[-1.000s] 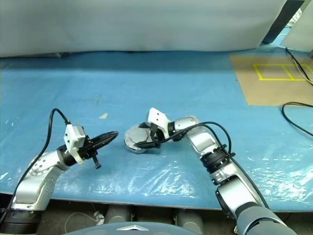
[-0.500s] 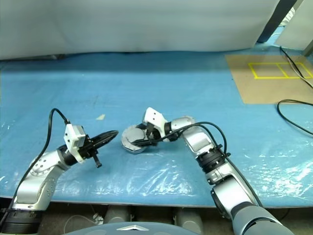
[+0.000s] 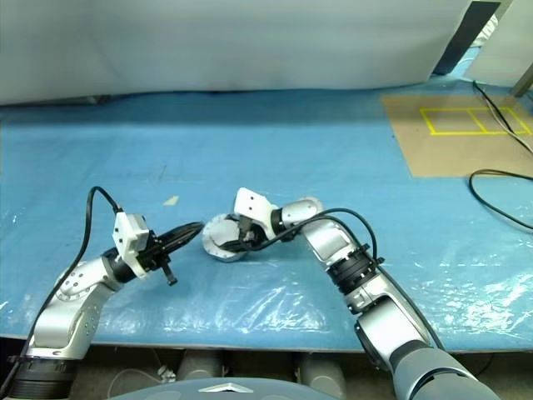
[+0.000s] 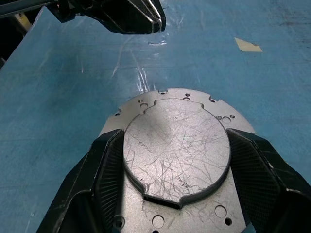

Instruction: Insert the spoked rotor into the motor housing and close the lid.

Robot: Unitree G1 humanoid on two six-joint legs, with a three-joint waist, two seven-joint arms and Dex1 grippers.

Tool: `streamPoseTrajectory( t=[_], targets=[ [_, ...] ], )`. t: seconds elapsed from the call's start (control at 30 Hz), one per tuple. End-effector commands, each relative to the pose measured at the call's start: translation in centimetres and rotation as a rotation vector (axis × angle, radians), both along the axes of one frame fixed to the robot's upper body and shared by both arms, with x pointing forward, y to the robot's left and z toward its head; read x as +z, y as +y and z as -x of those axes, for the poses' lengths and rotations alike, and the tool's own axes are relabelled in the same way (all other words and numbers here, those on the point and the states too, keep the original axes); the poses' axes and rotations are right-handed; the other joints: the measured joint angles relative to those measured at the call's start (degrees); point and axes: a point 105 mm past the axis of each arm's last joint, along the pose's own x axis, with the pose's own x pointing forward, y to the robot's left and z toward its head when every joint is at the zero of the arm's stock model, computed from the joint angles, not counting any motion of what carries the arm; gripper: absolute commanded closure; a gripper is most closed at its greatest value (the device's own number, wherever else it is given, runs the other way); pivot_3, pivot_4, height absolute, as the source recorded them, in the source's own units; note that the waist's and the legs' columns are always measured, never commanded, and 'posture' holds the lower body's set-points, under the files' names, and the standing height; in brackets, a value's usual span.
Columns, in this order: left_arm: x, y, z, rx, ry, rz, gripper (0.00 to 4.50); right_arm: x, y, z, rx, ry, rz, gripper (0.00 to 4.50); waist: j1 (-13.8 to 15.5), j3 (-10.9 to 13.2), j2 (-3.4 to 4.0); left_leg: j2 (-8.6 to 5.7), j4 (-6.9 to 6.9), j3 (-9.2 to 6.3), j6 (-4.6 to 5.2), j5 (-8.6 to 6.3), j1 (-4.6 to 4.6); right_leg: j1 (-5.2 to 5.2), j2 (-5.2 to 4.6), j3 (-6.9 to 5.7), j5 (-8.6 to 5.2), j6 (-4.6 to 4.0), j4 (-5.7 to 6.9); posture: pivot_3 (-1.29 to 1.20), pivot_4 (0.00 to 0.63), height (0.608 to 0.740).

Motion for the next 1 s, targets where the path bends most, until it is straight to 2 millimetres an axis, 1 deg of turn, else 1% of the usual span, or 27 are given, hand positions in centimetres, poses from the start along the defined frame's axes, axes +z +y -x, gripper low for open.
streamPoseTrajectory(
  t=[0.03,0.17,0.27,0.33,0.37,0.4,0.43,0.5,0.63,0.73,0.8,1.0],
  targets=[
    [0.5,-0.2,0.0,-0.001,-0.030,0.001,4.50,-4.4,-1.9,0.3,-0.030,0.047,0.167,1.57,0.0,0.0,0.01,0.00,-0.01,0.00,0.02,-0.01,0.06,0.15,-0.01,0.00,0.00,0.00,0.00,0.00,0.150,0.740],
    [0.4,-0.6,0.1,-0.017,-0.028,0.004,4.50,-3.5,-2.0,0.2,-0.038,0.134,0.104,1.57,0.1,0.0,0.01,0.00,-0.04,0.00,0.23,-0.13,0.44,0.43,-0.03,0.00,-0.01,0.00,-0.04,0.00,0.150,0.740],
    [0.4,-0.7,0.0,-0.021,-0.028,0.000,4.50,-3.4,-2.6,-0.1,-0.039,0.130,0.122,1.57,0.2,0.0,0.01,-0.01,-0.04,0.00,0.23,-0.13,0.40,0.42,-0.03,0.00,0.00,-0.01,-0.12,0.00,0.150,0.740],
    [-0.6,-1.1,-0.1,-0.032,-0.015,-0.048,4.50,-3.9,-3.2,-0.5,-0.054,0.123,0.151,1.57,0.3,0.0,0.03,-0.02,-0.06,0.00,0.21,-0.12,0.28,0.35,-0.03,-0.01,-0.01,-0.01,-0.18,0.00,0.150,0.740],
    [-1.5,-1.2,-0.3,-0.034,0.008,-0.086,4.50,-4.0,-3.2,-0.5,-0.058,0.131,0.150,1.57,0.3,0.0,0.05,-0.04,-0.08,0.00,0.21,-0.12,0.26,0.34,-0.04,-0.01,-0.01,-0.01,-0.20,0.00,0.150,0.740],
    [-2.1,-1.4,-0.5,-0.034,0.023,-0.113,4.50,-4.0,-3.2,-0.4,-0.060,0.139,0.147,1.57,0.3,0.0,0.06,-0.04,-0.09,0.00,0.21,-0.12,0.26,0.34,-0.04,-0.01,-0.01,-0.01,-0.22,0.00,0.150,0.740],
    [-2.2,-1.5,-0.9,-0.021,0.020,-0.114,4.50,-4.0,-3.1,-0.3,-0.056,0.141,0.142,1.57,0.3,0.0,0.06,-0.04,-0.09,0.00,0.22,-0.12,0.27,0.34,-0.05,-0.01,-0.01,-0.01,-0.22,0.00,0.150,0.740],
    [-2.3,-1.7,-1.5,-0.010,0.018,-0.109,4.50,-3.9,-2.8,-0.1,-0.054,0.144,0.131,1.57,0.3,0.0,0.06,-0.03,-0.09,-0.01,0.22,-0.12,0.27,0.35,-0.05,-0.02,0.00,-0.01,-0.20,0.00,0.150,0.740],
    [-2.6,-1.7,-1.8,-0.008,0.034,-0.114,4.50,-3.7,-2.6,0.1,-0.059,0.150,0.119,1.57,0.4,0.0,0.07,-0.04,-0.09,-0.02,0.22,-0.12,0.28,0.36,-0.06,-0.02,-0.01,-0.01,-0.20,0.00,0.150,0.740],
    [-2.5,-1.6,-1.4,-0.053,0.064,-0.067,4.50,-3.8,-2.7,0.1,-0.065,0.149,0.118,1.57,0.4,0.0,0.07,-0.04,-0.14,-0.02,0.21,-0.12,0.26,0.34,-0.06,-0.02,-0.01,-0.01,-0.26,0.00,0.150,0.740],
    [-2.9,-1.6,-1.9,-0.029,0.050,-0.106,4.50,-3.8,-2.9,0.1,-0.072,0.149,0.120,1.57,0.4,-0.1,0.07,-0.04,-0.18,-0.01,0.21,-0.12,0.25,0.32,-0.06,-0.02,-0.01,-0.01,-0.29,0.00,0.150,0.740],
    [-3.8,-2.6,-1.4,-0.078,0.032,-0.169,4.50,-3.7,-2.6,0.4,-0.070,0.169,0.099,1.57,0.4,-0.1,0.09,-0.06,-0.19,-0.02,0.22,-0.13,0.26,0.35,-0.11,-0.02,-0.01,-0.01,-0.31,0.00,0.150,0.740]
  ],
)
